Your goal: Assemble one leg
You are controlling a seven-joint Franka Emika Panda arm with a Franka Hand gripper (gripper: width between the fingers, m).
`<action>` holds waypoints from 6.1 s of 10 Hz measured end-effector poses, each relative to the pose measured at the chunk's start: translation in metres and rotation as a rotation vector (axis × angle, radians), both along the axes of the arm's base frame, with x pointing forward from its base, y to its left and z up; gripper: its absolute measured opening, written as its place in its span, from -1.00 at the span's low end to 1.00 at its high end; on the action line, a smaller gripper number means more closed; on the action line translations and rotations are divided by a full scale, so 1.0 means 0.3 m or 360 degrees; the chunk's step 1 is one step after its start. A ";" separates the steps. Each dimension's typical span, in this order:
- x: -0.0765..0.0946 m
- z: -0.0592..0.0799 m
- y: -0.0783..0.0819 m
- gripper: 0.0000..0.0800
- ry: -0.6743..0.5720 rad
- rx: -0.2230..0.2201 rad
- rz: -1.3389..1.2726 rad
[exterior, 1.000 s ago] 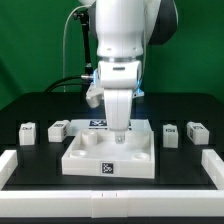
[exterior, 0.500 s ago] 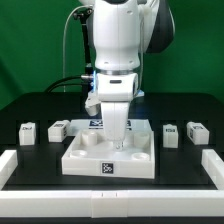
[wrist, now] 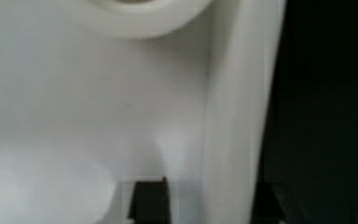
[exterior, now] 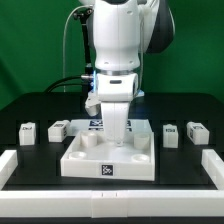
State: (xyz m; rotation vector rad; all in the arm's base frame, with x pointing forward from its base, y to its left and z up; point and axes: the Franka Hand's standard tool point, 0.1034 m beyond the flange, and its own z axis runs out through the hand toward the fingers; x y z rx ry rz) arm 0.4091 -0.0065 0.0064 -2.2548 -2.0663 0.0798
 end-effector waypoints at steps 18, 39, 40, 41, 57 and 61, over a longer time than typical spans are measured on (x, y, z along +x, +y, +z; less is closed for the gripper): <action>0.188 0.003 0.242 -0.84 -0.0080 0.0018 0.0092; 0.242 0.024 0.262 0.62 -0.0090 0.0013 0.0069; 0.210 0.050 0.263 0.62 -0.0099 0.0005 0.0023; 0.183 0.074 0.272 0.62 -0.0103 -0.0001 -0.0016; 0.046 0.120 0.485 0.62 0.0028 -0.0058 -0.2220; 0.003 0.128 0.623 0.62 0.0038 -0.0042 -0.2113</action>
Offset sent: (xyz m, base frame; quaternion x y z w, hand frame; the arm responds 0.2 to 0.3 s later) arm 0.0000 0.0000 0.0000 0.0000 0.0000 0.0000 1.0000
